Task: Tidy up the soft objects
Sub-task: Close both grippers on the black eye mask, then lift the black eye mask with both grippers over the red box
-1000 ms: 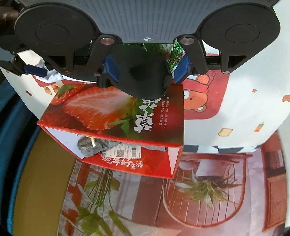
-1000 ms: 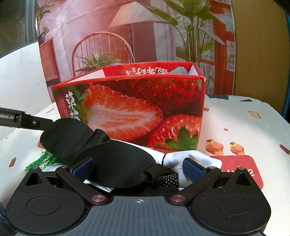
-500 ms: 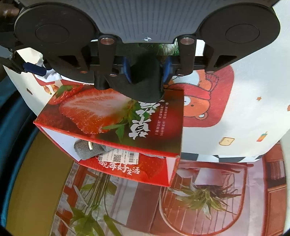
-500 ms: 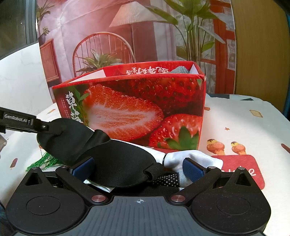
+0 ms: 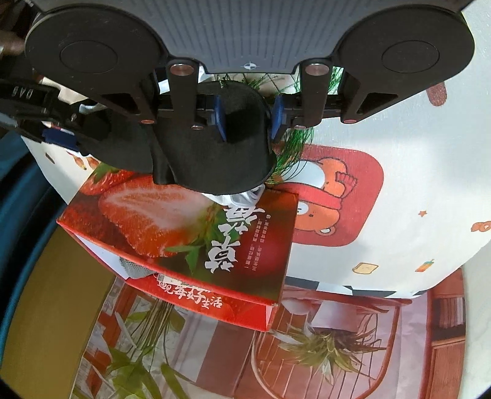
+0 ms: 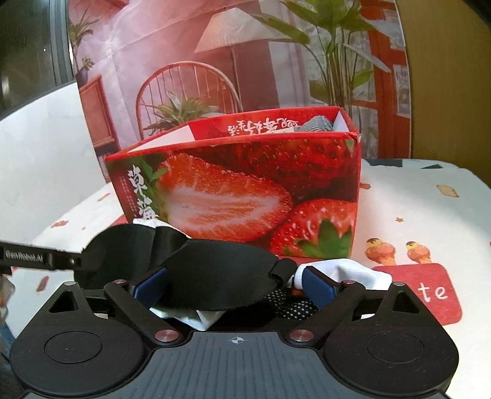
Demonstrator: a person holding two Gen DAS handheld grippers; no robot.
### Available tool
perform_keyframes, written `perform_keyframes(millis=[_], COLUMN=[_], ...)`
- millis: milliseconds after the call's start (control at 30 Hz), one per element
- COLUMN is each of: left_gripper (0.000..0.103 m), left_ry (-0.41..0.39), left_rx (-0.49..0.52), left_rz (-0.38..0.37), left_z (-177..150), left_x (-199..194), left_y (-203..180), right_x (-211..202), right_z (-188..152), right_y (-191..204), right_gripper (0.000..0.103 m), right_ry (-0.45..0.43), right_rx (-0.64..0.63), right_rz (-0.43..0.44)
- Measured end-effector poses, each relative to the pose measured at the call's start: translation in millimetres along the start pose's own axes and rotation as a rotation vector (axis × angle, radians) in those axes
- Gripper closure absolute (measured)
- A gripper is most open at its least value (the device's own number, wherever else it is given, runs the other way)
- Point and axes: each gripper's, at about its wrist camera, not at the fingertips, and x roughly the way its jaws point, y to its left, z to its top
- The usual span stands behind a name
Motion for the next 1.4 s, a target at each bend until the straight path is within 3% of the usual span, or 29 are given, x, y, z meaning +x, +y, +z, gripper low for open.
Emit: perform_keyframes(millis=[267, 500, 767, 1100, 1400], left_gripper=[0.071, 0.071, 0.071, 0.071, 0.083], left_ry=[0.013, 0.008, -0.001, -0.023, -0.121], left_rx=[-0.013, -0.008, 0.007, 0.034, 0.101], left_rz=[-0.006, -0.011, -0.022, -0.026, -0.027], left_z=[-6, -8, -9, -8, 4], left_x=[4, 5, 3, -2, -27], left_y=[2, 2, 2, 3, -11], right_x=[4, -3, -7, -8, -18], right_z=[5, 5, 1, -1, 9], right_y=[-17, -13, -5, 1, 4], right_gripper=[0.014, 0.051, 0.076, 0.079, 0.083], right_ry=[0.017, -0.036, -0.069, -0.074, -0.112], right_rx=[0.139, 0.09, 0.007, -0.039, -0.048], right_rz=[0.074, 0.058, 0.031, 0.017, 0.043])
